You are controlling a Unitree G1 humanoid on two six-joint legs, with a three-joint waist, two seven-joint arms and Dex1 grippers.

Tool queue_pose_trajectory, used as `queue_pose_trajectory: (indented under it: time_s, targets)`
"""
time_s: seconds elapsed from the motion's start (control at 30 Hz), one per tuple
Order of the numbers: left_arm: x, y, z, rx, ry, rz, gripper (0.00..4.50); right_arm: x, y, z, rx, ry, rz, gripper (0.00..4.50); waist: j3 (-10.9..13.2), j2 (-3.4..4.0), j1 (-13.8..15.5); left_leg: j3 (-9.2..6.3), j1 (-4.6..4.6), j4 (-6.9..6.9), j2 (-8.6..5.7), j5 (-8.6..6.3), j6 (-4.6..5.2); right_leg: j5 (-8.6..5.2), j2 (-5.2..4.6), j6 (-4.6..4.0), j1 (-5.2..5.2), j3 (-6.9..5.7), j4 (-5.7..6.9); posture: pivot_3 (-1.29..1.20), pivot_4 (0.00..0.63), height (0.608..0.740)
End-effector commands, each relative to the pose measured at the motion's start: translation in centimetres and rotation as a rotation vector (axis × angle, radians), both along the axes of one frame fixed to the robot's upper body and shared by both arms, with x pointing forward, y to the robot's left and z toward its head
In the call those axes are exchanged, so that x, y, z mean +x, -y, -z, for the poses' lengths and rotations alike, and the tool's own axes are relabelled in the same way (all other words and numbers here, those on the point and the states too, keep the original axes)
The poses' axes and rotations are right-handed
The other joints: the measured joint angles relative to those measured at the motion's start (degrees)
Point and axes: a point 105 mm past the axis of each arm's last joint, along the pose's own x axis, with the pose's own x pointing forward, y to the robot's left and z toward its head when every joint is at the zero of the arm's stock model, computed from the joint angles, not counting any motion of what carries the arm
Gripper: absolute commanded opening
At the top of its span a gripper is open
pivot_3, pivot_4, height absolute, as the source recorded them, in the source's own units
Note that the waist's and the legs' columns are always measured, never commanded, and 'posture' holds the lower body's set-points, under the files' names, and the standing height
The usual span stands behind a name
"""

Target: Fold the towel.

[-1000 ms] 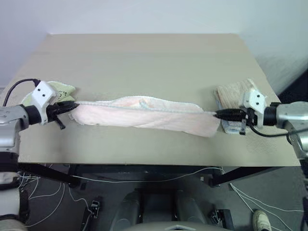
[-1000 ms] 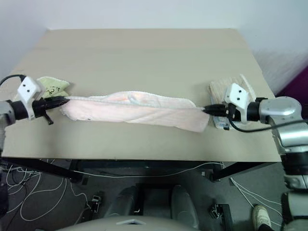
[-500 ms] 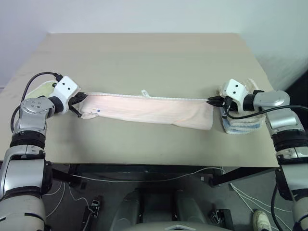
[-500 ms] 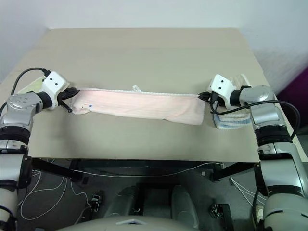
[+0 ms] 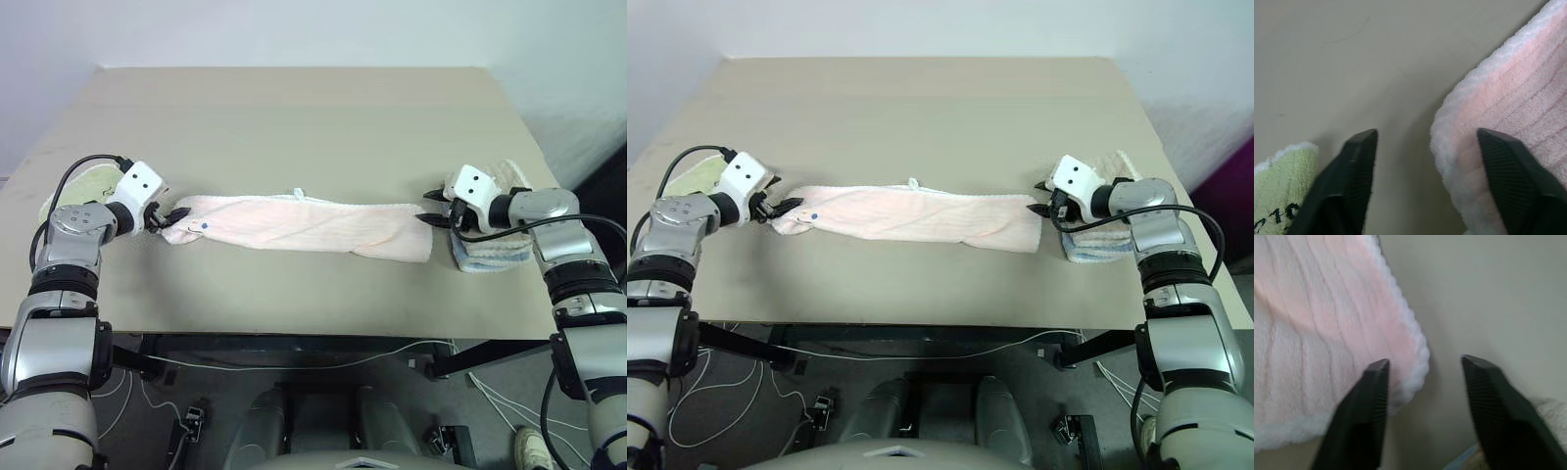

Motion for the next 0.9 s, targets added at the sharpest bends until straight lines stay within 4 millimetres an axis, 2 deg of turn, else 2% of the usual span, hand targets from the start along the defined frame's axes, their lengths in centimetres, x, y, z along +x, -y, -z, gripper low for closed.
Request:
queue_pose_trajectory:
  time_s: [0.03, 0.1, 0.2, 0.3, 0.4, 0.53, 0.67, 0.9]
  targets:
    - [-0.3, -1.8, -1.3, 0.009, 0.059, -0.063, 4.5, -0.5, 0.5, -2.7, 0.02, 0.117, 0.009, 3.71, 0.0, 0.0, 0.02, 0.0, 0.0, 0.01, 0.0, 0.0, 0.0, 0.0, 0.0, 0.0, 0.0, 0.0, 0.0, 0.0, 0.15, 0.74]
    - [-0.2, -2.4, -1.6, 0.029, 0.084, -0.1, 4.5, -1.1, 0.5, -4.2, 0.051, 0.183, 0.021, 4.46, 0.0, 0.0, 0.07, 0.0, 0.0, 0.0, 0.0, 0.0, 0.0, 0.0, -0.01, 0.0, 0.0, 0.0, 0.01, 0.0, 0.15, 0.74]
    - [-0.3, -2.4, -3.2, -0.03, 0.15, -0.093, 4.5, -3.5, -0.3, -5.8, 0.19, 0.176, 0.001, 4.46, 0.0, 0.0, 0.21, -0.01, -0.03, 0.0, 0.0, 0.0, 0.0, 0.0, -0.02, 0.0, -0.02, 0.01, 0.01, 0.0, 0.15, 0.74]
    - [-0.6, -2.7, -4.4, -0.039, 0.202, -0.096, 4.5, -6.5, -1.5, -5.6, 0.364, 0.077, 0.008, 4.46, -0.03, -0.05, 0.43, -0.08, -0.06, 0.03, 0.02, 0.0, 0.01, 0.0, -0.04, 0.0, 0.0, -0.02, 0.0, 0.0, 0.15, 0.74]
    - [-0.8, -3.0, -5.5, -0.052, 0.252, -0.106, 4.5, -8.9, -3.0, -4.4, 0.593, -0.096, 0.055, 4.46, -0.05, -0.09, 0.44, -0.12, -0.06, 0.06, 0.02, -0.01, 0.01, 0.0, -0.06, 0.0, 0.04, -0.03, 0.0, 0.0, 0.15, 0.74]
    - [-0.9, -2.4, -6.6, -0.067, 0.293, -0.072, 4.5, -10.6, -3.8, -1.6, 0.834, -0.36, 0.209, 4.46, -0.06, -0.09, 0.37, -0.12, -0.05, 0.04, 0.03, -0.01, 0.01, 0.0, -0.11, 0.0, 0.03, 0.0, 0.02, 0.0, 0.15, 0.74]
    - [-1.3, 0.7, -6.8, -0.092, 0.287, 0.092, 4.5, -11.6, -4.3, 2.5, 1.1, -0.623, 0.442, 4.46, -0.12, -0.17, 0.38, -0.14, -0.05, -0.01, 0.04, -0.01, 0.01, 0.0, -0.13, 0.0, 0.03, -0.01, 0.01, 0.0, 0.15, 0.74]
    - [-2.9, 5.2, -6.6, -0.115, 0.244, 0.319, 4.5, -12.4, -4.6, 4.3, 1.303, -0.795, 0.64, 4.46, -0.12, -0.14, 0.27, -0.1, -0.04, -0.04, 0.03, -0.01, 0.01, 0.0, -0.16, -0.01, 0.01, 0.04, 0.0, 0.0, 0.15, 0.74]
